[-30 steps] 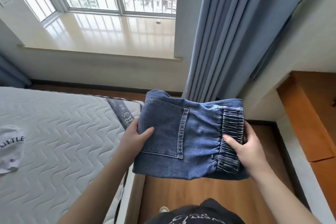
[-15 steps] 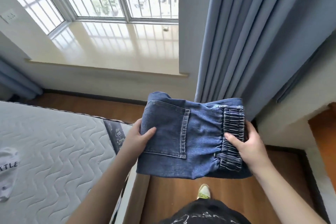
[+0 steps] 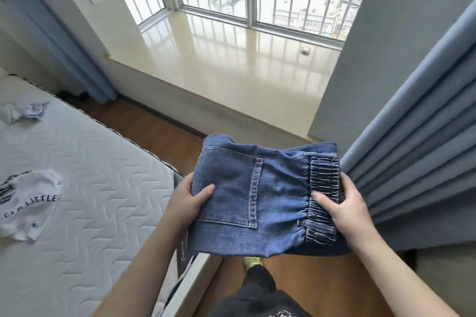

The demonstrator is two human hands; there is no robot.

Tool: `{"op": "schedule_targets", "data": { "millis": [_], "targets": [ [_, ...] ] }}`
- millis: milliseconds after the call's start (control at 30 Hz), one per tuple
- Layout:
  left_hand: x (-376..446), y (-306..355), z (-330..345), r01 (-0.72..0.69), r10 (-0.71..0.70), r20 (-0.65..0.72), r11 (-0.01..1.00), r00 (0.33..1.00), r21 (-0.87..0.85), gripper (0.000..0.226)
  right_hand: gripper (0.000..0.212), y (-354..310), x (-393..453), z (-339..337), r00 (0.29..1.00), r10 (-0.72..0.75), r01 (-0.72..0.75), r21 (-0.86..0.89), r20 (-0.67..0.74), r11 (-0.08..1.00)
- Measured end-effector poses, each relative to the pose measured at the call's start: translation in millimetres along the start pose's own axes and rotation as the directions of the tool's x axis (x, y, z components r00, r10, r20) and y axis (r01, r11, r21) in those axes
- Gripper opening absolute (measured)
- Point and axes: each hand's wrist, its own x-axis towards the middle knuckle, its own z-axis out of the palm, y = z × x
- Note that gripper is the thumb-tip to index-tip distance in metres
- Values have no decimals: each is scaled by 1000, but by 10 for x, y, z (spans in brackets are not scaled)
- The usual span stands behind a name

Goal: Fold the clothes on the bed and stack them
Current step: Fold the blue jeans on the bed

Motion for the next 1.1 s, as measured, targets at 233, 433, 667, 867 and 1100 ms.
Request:
{"op": "schedule_targets", "data": {
  "millis": [233,433,667,867,1100],
  "targets": [
    [876,118,-328,28,-32,-28,994,999,-110,46,63,-436,1081,538,995,-25,29,-43,98,999],
    [1424,237,-561,25,-36,-94,993,995,-115,34,55,-768,1747,852,987,-54,67,-85,153,994],
    [1973,199,-716,69,-131,-240,966,962,-250,44,54,-1064,2664,1359,947,-89,106,-40,308,994],
    [2593,214,-878,90,-222,-395,941,892,-325,49,52,-1210,3703,2020,873,-110,148,-42,475,988],
    [3097,425,-1128,99,-280,-579,941,766,-324,38,46,-1598,4523,2762,769,-105,150,-18,630,989]
  ]
}}
